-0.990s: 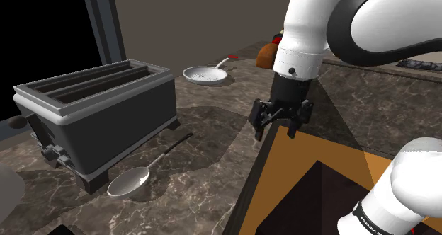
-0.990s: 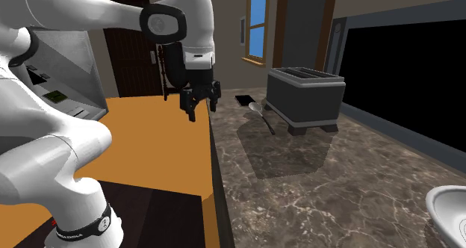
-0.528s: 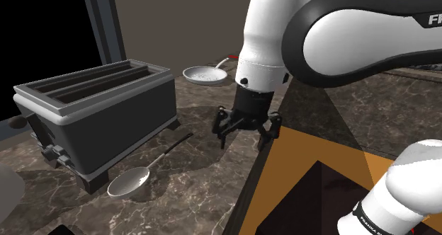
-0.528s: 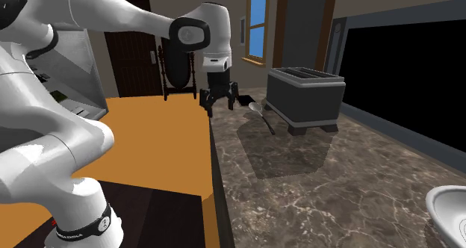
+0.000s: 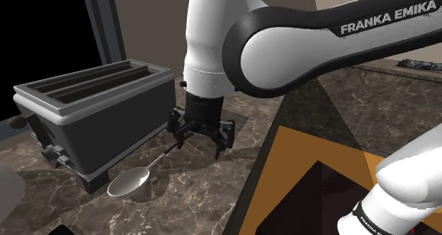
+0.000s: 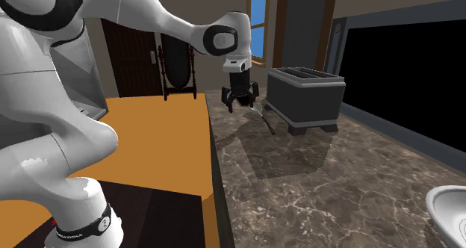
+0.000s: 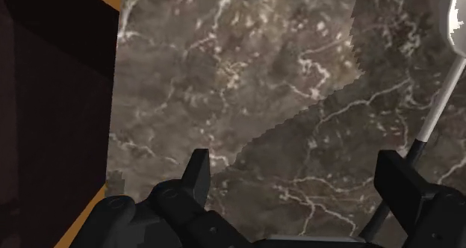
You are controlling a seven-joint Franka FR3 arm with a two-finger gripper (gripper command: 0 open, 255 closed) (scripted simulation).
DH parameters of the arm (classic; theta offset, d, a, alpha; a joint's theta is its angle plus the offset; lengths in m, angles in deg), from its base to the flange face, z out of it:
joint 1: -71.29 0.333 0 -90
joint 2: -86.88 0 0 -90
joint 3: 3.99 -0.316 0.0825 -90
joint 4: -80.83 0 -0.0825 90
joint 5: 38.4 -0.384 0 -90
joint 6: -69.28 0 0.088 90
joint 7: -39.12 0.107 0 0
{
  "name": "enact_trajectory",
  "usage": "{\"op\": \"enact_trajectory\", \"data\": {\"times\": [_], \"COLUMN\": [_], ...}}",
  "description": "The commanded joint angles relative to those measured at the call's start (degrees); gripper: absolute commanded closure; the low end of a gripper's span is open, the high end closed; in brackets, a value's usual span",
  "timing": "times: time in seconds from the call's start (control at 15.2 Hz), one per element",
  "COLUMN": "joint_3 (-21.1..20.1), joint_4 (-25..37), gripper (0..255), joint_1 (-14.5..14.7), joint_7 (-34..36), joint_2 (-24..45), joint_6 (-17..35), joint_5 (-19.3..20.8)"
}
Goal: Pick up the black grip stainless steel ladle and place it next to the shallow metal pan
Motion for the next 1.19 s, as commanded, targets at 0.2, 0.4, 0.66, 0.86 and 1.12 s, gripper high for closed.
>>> {"op": "enact_trajectory", "data": {"times": [0.2,0.4,0.66,0.86,1.12], "joint_3": [-3.1,3.4,4.4,5.4,5.3], "joint_4": [12.9,19.9,18.2,16.9,16.9], "gripper": [0,0,0,0,0], "joint_1": [7.4,16.2,16.8,17.5,17.5], "joint_7": [29.6,35.8,36.6,37.4,37.4], "joint_2": [27.4,33.4,34.6,35.8,35.8], "joint_6": [-1.6,-3.9,-1.5,0.5,0.5], "joint_5": [30.1,35.3,36.6,37.9,37.9]}}
